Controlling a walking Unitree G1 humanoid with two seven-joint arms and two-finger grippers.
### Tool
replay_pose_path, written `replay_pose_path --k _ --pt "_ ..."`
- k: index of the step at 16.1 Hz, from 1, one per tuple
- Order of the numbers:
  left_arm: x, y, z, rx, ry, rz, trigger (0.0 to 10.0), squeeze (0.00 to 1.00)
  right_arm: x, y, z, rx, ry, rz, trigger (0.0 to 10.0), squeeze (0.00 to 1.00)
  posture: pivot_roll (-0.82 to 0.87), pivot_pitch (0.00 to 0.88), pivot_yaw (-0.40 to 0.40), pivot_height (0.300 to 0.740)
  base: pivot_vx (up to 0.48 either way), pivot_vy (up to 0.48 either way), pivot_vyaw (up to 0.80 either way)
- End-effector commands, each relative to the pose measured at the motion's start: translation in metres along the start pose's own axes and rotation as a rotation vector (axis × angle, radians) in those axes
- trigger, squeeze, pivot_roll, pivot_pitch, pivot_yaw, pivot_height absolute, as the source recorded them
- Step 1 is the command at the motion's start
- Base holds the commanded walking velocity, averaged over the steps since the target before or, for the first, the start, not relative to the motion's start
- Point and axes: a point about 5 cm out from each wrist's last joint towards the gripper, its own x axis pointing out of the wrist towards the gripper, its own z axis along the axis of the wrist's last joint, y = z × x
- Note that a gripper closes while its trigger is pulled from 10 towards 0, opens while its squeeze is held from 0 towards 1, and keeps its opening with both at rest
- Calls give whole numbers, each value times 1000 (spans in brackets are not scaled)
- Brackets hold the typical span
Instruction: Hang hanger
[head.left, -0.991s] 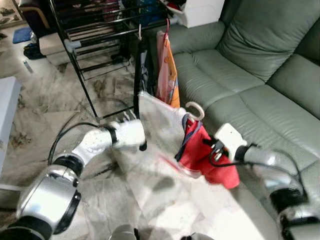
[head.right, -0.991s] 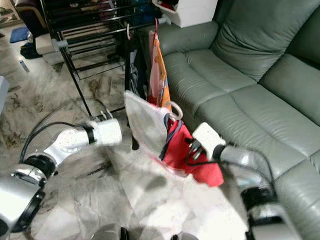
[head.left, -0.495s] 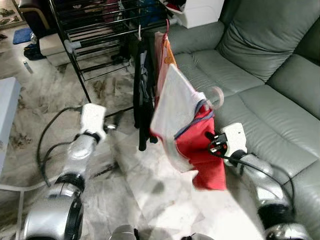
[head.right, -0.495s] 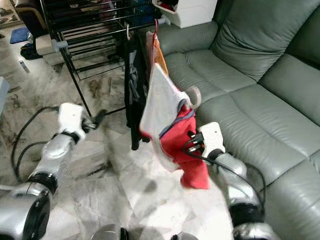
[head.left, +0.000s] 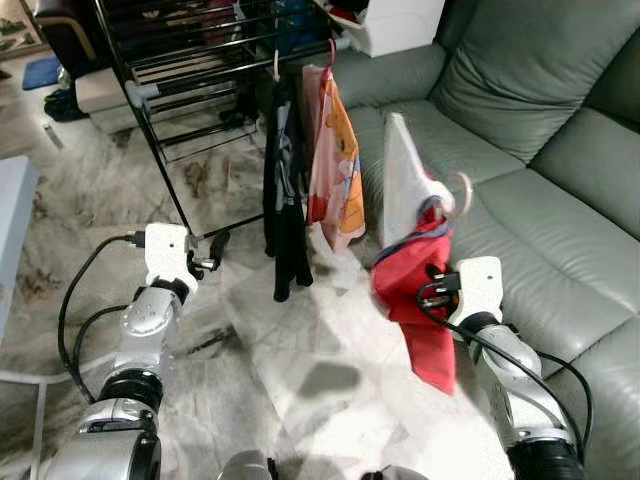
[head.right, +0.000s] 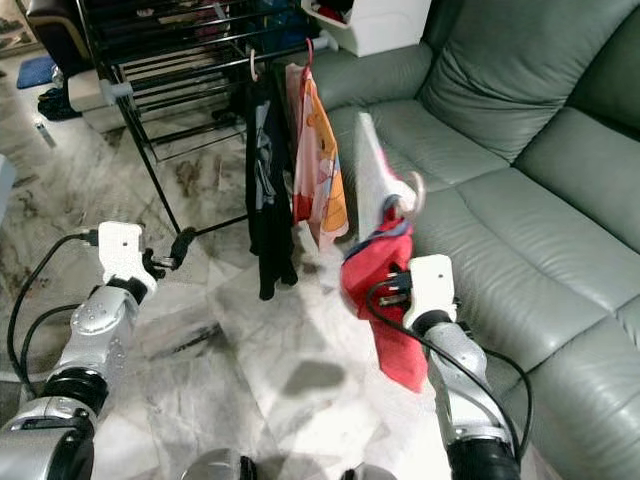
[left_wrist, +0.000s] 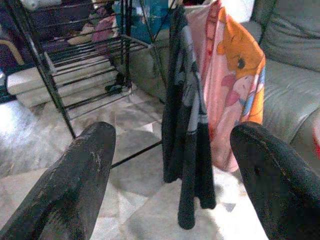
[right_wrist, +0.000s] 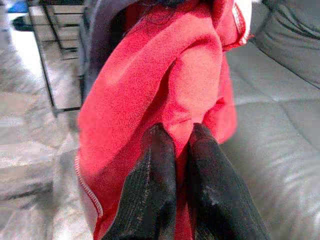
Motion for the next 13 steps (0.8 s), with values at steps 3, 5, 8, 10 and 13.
replay_pose_path --k 3,5,8,10,13 --pt "6 2 13 12 -21 -10 10000 0 11 7 27 -36 -89 65 10000 0 -61 24 23 740 0 0 788" --pt "6 2 14 14 -24 -5 10000 0 11 12 27 -33 -80 100 10000 0 -65 22 23 740 307 291 784" --pt "6 -7 12 15 -20 -17 10000 0 12 23 25 -57 -68 169 10000 0 -73 15 31 740 315 350 777" --pt "8 -10 15 2 -25 -21 10000 0 14 28 26 -49 -66 204 10000 0 -71 10 28 740 315 362 759" --pt "11 -9 19 5 -29 -16 10000 0 16 37 21 -13 -40 225 10000 0 -73 9 29 740 314 364 0"
